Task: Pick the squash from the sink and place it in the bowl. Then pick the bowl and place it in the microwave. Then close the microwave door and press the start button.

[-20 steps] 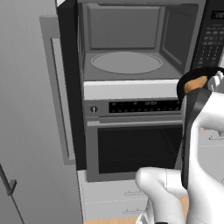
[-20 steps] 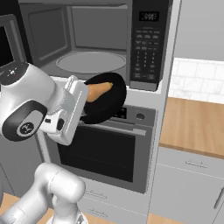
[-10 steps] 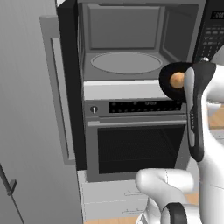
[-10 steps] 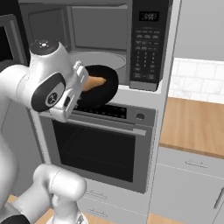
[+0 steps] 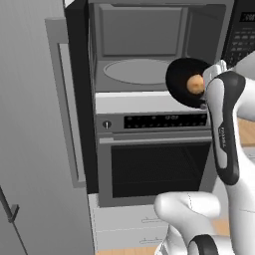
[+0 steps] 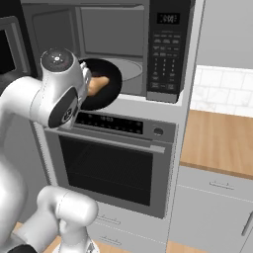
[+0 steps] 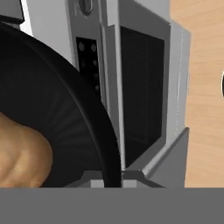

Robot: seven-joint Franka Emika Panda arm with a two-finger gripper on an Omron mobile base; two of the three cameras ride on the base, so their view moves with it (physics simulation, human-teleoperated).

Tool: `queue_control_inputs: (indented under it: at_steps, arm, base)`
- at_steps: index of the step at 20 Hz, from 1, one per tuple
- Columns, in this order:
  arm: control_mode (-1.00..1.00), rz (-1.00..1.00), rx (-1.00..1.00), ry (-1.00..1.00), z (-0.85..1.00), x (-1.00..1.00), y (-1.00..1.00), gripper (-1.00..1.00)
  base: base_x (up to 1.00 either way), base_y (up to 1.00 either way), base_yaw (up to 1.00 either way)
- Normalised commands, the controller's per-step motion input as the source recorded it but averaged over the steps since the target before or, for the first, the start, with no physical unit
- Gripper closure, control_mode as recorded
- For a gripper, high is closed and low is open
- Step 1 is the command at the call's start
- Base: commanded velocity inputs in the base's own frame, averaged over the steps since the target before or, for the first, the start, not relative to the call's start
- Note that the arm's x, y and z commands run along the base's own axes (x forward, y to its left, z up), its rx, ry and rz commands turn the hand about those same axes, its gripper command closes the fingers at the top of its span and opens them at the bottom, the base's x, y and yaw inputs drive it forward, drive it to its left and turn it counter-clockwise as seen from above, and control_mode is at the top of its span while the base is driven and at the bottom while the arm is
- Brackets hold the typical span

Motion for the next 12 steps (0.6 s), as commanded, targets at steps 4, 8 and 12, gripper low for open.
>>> queue_control_inputs:
  at_steps: [4,8,12]
  arm:
    - [-1.00,0.00,0.00,0.00,0.00,0.90,0.14,1.00]
    - [-1.00,0.01,0.00,0.00,0.01,0.76,0.16,1.00]
    - [-1.00,0.04,0.00,0.00,0.11,0.62,0.05,1.00]
  base:
    - [0.00,0.00,0.00]
    - [0.00,0.00,0.00]
    - [0.00,0.00,0.00]
